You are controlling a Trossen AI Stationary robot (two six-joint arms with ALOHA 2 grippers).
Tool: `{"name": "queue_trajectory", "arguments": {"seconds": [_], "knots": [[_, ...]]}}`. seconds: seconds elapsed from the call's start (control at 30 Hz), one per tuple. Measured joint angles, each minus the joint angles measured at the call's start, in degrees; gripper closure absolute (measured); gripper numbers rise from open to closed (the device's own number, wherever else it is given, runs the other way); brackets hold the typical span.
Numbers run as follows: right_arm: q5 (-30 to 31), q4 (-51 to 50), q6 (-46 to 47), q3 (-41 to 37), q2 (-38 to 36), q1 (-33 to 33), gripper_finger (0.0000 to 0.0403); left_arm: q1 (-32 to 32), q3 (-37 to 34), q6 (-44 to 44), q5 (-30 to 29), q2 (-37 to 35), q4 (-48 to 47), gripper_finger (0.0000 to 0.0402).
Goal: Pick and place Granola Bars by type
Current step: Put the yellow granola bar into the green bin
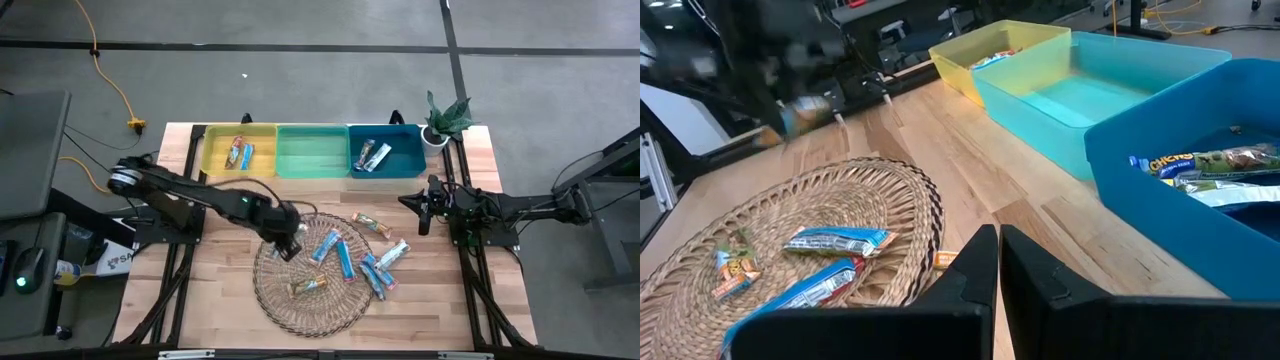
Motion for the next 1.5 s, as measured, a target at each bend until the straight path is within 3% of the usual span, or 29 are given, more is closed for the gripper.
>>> {"name": "queue_trajectory", "arguments": {"seconds": [0.27, 0.5, 0.63, 0.97, 1.17, 1.37, 1.5], "knots": [[0.00, -0.02, 0.00, 0.07, -0.02, 0.00, 0.0402, 3.81, 0.09, 18.97, 3.19, -14.43, 17.43, 0.0312], [0.00, 0.00, -0.01, 0.07, 0.00, 0.01, 0.0402, 8.67, 0.12, 24.00, 12.63, -22.01, 30.37, 0.0312], [0.00, 0.00, 0.00, 0.05, 0.00, 0.00, 0.0402, 10.70, 0.11, 25.58, 17.07, -23.31, 34.16, 0.0312], [0.00, 0.00, 0.01, 0.06, 0.00, -0.01, 0.0402, 14.88, 0.09, 27.03, 20.12, -23.39, 36.49, 0.0312], [0.00, 0.00, 0.00, 0.07, 0.00, 0.00, 0.0402, 16.32, 0.09, 27.15, 20.50, -23.39, 38.01, 0.0312], [0.00, 0.00, 0.01, 0.07, 0.00, 0.01, 0.0402, 19.53, 0.07, 30.17, 20.49, -23.39, 47.37, 0.0312], [0.00, 0.00, 0.01, 0.04, 0.00, 0.01, 0.0402, 23.41, 0.07, 30.90, 16.98, -23.36, 53.88, 0.0312]]}}
